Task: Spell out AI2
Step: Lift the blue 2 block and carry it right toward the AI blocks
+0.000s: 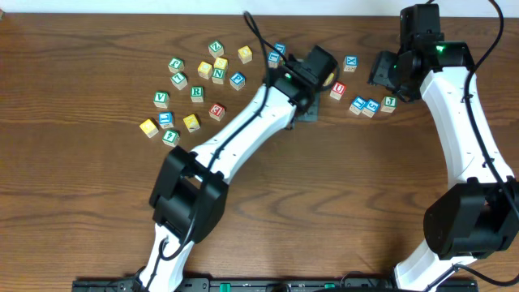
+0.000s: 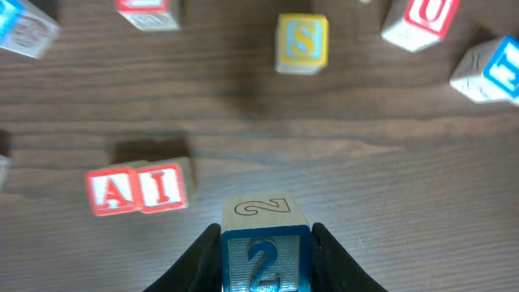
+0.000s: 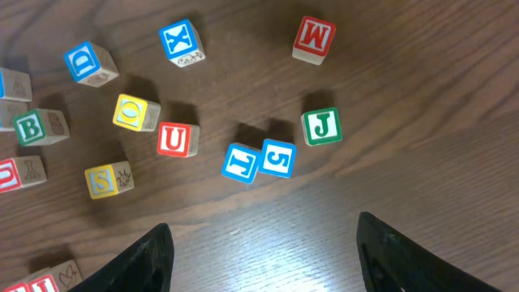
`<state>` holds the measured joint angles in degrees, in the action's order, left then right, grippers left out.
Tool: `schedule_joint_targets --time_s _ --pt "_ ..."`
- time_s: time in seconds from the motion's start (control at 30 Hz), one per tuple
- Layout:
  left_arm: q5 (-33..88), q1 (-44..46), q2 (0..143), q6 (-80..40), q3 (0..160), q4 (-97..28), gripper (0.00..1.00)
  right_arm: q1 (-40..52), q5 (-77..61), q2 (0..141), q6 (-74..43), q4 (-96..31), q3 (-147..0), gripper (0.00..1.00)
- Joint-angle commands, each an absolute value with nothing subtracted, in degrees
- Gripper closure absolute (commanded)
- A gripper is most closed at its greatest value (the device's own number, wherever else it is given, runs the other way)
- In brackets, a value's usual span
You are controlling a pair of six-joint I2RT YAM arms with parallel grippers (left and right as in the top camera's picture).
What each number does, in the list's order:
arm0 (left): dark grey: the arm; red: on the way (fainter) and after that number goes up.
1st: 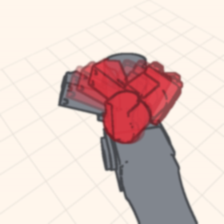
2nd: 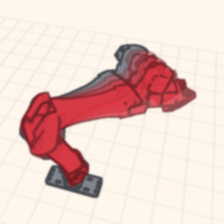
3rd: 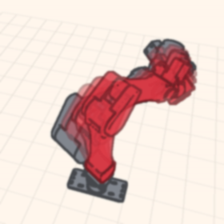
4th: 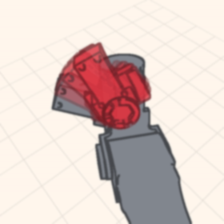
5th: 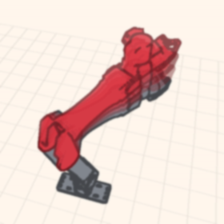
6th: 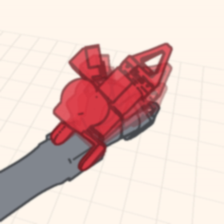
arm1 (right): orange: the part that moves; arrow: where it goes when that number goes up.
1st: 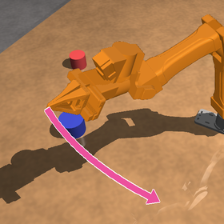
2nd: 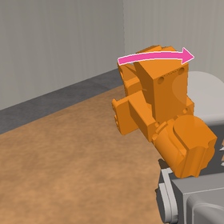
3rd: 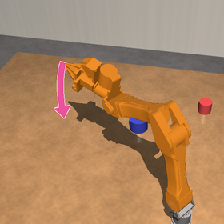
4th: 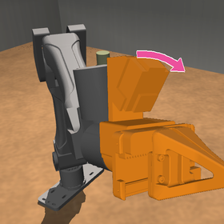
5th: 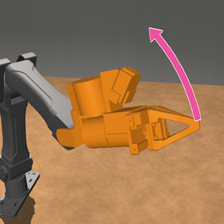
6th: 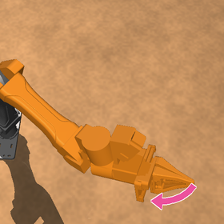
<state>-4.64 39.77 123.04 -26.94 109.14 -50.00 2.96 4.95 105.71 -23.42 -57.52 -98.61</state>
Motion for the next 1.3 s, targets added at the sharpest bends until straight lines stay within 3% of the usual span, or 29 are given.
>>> schedule_joint_targets --time_s 0.0,0.93,0.97,1.0,1.17,1.27 --pt "-5.02 40.1 126.56 -26.2 108.79 -49.84 0.71 2.76 5.61 105.89 -23.07 -58.06 -98.45 0.33" --pt "-10.35 39.18 132.77 -32.05 107.26 -44.4 0.7 2.76 5.61 105.89 -23.05 -60.29 -98.45 0.3" --pt "-10.35 39.18 132.77 -32.05 107.07 -44.38 0.69 2.76 5.61 105.89 -23.05 -60.31 -98.45 0.3" --pt "-10.35 39.18 132.77 -32.05 106.96 -44.4 0.6 2.76 5.61 105.89 -23.05 -60.31 -98.45 0.31" --pt "-10.35 39.18 132.77 -32.03 106.91 -43.99 0.47 2.76 5.61 105.89 -23.07 -60.27 -98.45 0.3" --pt "-10.35 39.13 132.51 -31.97 107.07 -43.94 0.46 2.76 5.61 105.89 -23.07 -60.29 -98.45 0.3"
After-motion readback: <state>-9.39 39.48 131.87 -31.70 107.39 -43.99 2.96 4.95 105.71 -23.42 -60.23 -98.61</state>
